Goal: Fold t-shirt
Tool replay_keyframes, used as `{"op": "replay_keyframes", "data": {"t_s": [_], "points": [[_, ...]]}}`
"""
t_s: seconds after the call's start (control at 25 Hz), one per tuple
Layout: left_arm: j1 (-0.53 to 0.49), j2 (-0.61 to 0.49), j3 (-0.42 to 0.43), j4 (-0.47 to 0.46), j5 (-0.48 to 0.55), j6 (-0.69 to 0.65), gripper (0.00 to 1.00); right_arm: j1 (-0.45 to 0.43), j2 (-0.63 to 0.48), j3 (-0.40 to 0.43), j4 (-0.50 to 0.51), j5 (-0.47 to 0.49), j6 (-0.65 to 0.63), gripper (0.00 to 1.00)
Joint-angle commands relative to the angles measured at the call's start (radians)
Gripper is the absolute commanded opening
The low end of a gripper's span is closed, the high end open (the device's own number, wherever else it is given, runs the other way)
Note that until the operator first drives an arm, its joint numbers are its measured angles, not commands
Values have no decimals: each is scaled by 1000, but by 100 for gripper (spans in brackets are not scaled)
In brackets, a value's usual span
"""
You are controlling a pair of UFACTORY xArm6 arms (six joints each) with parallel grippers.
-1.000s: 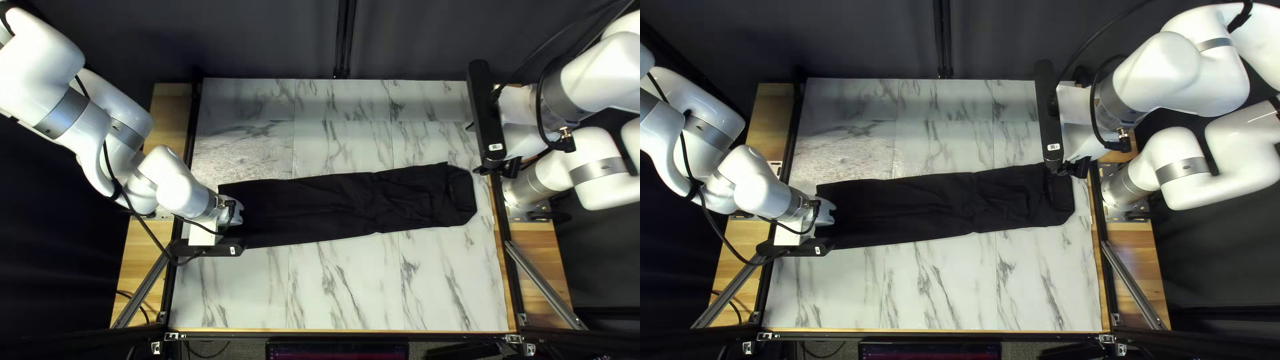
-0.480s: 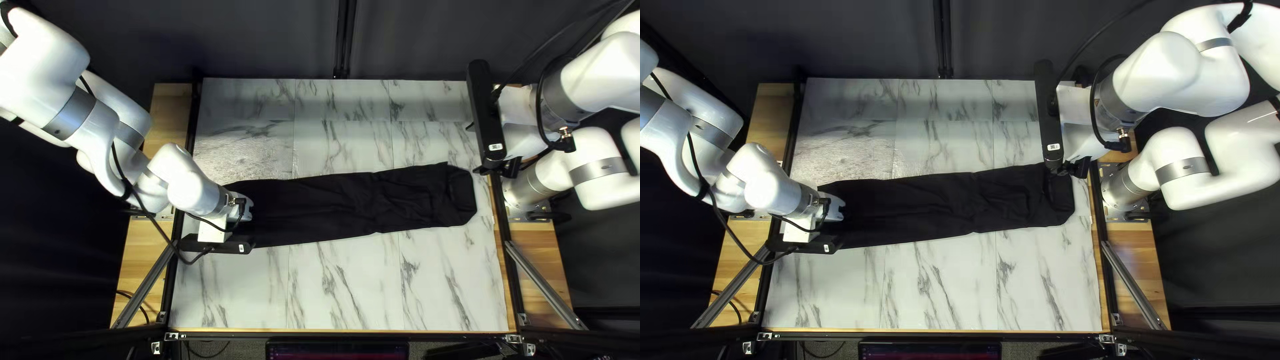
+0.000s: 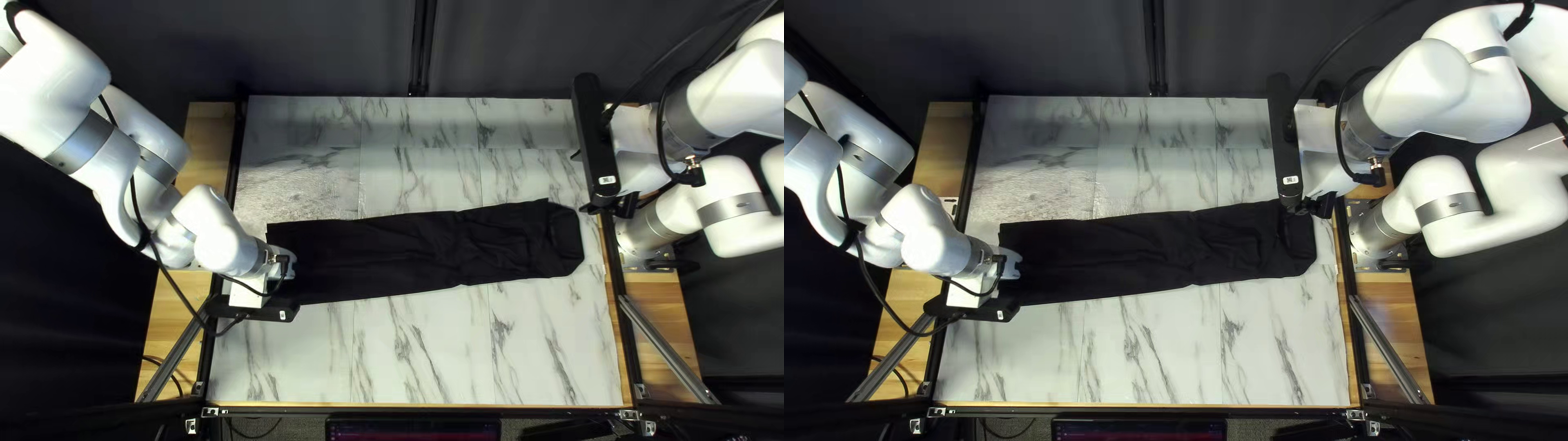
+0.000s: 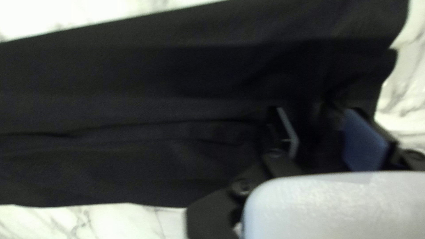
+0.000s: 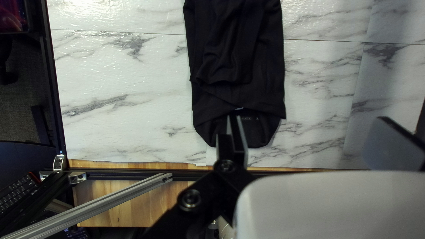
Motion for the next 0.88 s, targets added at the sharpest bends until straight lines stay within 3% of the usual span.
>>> {"op": "replay_keyframes", "data": {"t_s": [0.04, 0.48, 0.8, 0.88], "points": [[-12, -2, 9, 25, 7, -21, 100, 0, 0, 0, 0, 0, 0, 100], [61, 97, 34, 158, -123, -56, 100, 0, 0, 0, 0, 0, 0, 100], [71, 117, 32, 164, -140, -54, 100, 0, 0, 0, 0, 0, 0, 100], [73, 121, 32, 162, -145, -51, 94, 0, 0, 0, 0, 0, 0, 100]]}}
